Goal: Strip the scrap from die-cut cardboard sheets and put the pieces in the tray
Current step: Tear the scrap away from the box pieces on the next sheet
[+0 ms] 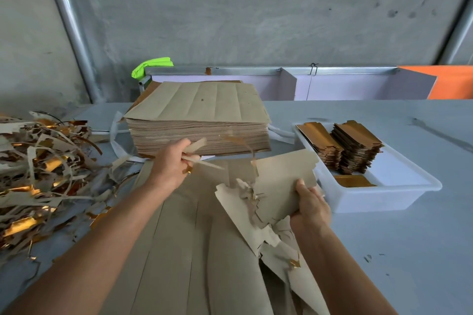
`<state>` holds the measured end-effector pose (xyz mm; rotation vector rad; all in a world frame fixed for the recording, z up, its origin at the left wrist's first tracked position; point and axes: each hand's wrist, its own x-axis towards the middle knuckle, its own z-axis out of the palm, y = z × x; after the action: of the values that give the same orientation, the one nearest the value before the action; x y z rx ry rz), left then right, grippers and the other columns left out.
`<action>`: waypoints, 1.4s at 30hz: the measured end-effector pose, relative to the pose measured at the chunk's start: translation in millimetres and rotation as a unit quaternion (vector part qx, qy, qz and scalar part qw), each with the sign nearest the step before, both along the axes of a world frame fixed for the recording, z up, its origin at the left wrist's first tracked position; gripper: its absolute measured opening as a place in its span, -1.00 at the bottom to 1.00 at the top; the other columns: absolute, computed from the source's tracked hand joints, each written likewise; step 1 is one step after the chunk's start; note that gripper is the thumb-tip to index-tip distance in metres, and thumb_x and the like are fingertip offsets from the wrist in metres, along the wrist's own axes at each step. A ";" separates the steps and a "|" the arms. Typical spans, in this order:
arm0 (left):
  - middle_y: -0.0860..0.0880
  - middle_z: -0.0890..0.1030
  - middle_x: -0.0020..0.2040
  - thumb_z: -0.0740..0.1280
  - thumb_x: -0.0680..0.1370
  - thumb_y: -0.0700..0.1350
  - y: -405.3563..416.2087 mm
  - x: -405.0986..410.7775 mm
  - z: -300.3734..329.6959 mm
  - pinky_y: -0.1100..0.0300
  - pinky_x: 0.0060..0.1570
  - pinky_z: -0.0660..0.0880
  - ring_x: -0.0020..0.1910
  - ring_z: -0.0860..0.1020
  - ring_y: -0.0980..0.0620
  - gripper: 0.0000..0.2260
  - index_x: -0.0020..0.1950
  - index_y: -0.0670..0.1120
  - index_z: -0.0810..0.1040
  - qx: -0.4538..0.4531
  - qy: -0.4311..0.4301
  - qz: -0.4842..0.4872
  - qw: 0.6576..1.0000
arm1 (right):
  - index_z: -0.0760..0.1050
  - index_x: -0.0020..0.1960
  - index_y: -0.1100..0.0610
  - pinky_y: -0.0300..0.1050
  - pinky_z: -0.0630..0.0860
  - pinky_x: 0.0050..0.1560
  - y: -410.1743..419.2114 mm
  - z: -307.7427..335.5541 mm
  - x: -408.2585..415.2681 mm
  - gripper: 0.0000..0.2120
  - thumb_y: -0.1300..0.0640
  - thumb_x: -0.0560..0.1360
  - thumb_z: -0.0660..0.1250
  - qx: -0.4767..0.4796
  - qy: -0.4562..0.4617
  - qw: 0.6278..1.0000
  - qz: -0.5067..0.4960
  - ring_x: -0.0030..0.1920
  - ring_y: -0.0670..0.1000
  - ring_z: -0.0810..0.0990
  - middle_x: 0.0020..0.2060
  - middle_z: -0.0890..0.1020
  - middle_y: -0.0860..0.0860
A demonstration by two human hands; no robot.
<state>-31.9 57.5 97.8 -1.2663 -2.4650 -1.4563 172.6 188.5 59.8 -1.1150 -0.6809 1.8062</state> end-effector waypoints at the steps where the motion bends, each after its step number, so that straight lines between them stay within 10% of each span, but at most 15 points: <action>1: -0.19 0.51 0.01 0.37 0.48 -0.34 -0.1 3.0 4.3 0.28 -0.16 0.44 -0.14 0.49 0.01 -0.81 0.02 -0.12 0.51 -0.060 -0.035 -0.011 0.997 | 0.46 -0.31 0.15 -0.03 0.51 -0.03 -1.0 -1.6 -0.8 -0.77 0.20 0.51 0.37 -0.004 0.006 1.000 -0.004 -0.26 -0.05 0.50 -0.26 0.55 0.00; 4: -0.10 0.29 0.39 0.53 0.35 -0.23 -8.1 15.8 9.7 0.14 0.16 0.47 0.25 0.42 -0.01 -0.11 0.54 0.04 0.09 -0.226 -0.074 -0.053 0.970 | 0.44 -0.32 0.16 -0.02 0.50 -0.01 -0.2 -1.4 -1.3 -0.76 0.23 0.51 0.36 -0.006 0.018 1.000 -0.014 -0.27 -0.06 0.50 -0.28 0.55 -0.01; 7: 0.07 -0.04 0.54 0.54 0.34 -0.19 -18.6 32.4 17.6 0.35 0.05 0.43 0.34 0.34 0.11 0.02 0.53 0.22 -0.08 -0.222 -0.106 -0.148 0.958 | 0.41 -0.32 0.17 -0.10 0.52 -0.14 3.8 0.3 0.0 -0.75 0.24 0.51 0.37 0.006 0.011 1.000 -0.021 -0.29 -0.07 0.49 -0.28 0.53 0.00; 10: 0.20 -0.15 0.54 0.52 0.38 -0.11 -23.9 54.7 18.7 0.33 0.14 0.44 0.37 0.32 0.15 -0.10 0.53 0.20 0.01 -0.032 -0.085 -0.126 0.988 | 0.42 -0.32 0.16 -0.22 0.58 -0.12 7.6 -1.0 1.1 -0.76 0.25 0.50 0.37 0.005 -0.014 1.000 -0.023 -0.31 -0.07 0.49 -0.28 0.52 0.02; 13: -0.05 0.16 0.47 0.50 0.38 0.03 -22.9 86.2 -8.4 0.15 0.28 0.36 0.34 0.34 0.00 -0.22 0.49 -0.08 0.19 0.040 0.037 0.069 0.996 | 0.44 -0.32 0.18 0.06 0.54 0.15 8.6 -4.5 0.5 -0.77 0.30 0.48 0.38 -0.028 0.014 0.999 -0.025 -0.25 -0.01 0.53 -0.27 0.56 0.05; 21: -0.11 0.50 0.13 0.61 0.25 0.00 3.6 117.7 -67.5 0.18 -0.03 0.43 0.02 0.49 -0.04 -0.37 0.10 -0.12 0.28 -0.115 -0.285 0.081 0.948 | 0.45 -0.34 0.20 -0.15 0.59 -0.33 -0.8 -2.3 -2.3 -0.77 0.32 0.46 0.40 -0.013 0.048 0.998 0.037 -0.34 0.00 0.58 -0.38 0.61 0.06; 25: -0.04 0.54 0.13 0.58 0.29 0.01 13.1 107.6 -74.9 0.18 0.09 0.45 0.12 0.52 0.00 -0.27 0.35 -0.06 0.32 -0.205 -0.209 0.023 0.956 | 0.43 -0.41 0.17 -0.15 0.57 -0.33 -3.2 3.9 0.3 -0.70 0.31 0.46 0.40 0.078 0.025 0.993 0.087 -0.39 0.00 0.59 -0.46 0.60 0.05; 28: 0.12 0.55 -0.23 0.50 0.38 0.01 15.3 107.6 -79.2 0.34 -0.27 0.35 -0.16 0.55 0.09 -0.81 -0.14 0.03 0.52 -0.242 -0.120 0.002 0.963 | 0.48 -0.36 0.17 -0.16 0.55 -0.42 -6.4 11.1 2.9 -0.75 0.29 0.47 0.39 0.180 -0.037 0.974 0.133 -0.43 0.01 0.60 -0.45 0.61 0.07; 31: 0.05 0.60 -0.29 0.48 0.41 0.00 17.7 106.2 -86.1 0.30 -0.31 0.33 -0.28 0.53 0.10 -0.75 -0.37 0.02 0.45 -0.248 -0.081 0.014 0.965 | 0.58 -0.24 0.14 -0.01 0.63 -0.29 -3.8 19.5 6.5 -0.86 0.26 0.50 0.36 0.262 -0.108 0.945 0.164 -0.26 0.08 0.68 -0.29 0.68 0.10; 35: 0.10 0.49 -0.40 0.49 0.39 -0.05 21.8 103.1 -91.7 0.27 -0.33 0.34 -0.34 0.48 0.10 -0.70 -0.40 -0.01 0.39 -0.238 -0.074 0.010 0.968 | 0.57 -0.21 0.15 0.09 0.62 -0.07 21.3 40.5 16.1 -0.88 0.20 0.51 0.34 0.383 -0.221 0.895 0.063 -0.16 0.11 0.64 -0.25 0.66 0.06; 42: 0.08 0.43 -0.44 0.50 0.36 0.02 7.6 75.4 -88.9 0.25 -0.44 0.25 -0.39 0.42 0.08 -0.67 -0.40 -0.04 0.38 -0.293 -0.039 0.002 0.955 | 0.46 -0.23 0.05 -0.09 0.52 -0.25 48.2 74.1 41.3 -0.85 0.18 0.50 0.25 0.405 -0.147 0.899 -0.074 -0.28 -0.01 0.52 -0.29 0.57 0.00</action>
<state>43.4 65.2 8.9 -1.2753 -3.0807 -0.7943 213.8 236.8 133.9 -0.8197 -1.3319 1.0336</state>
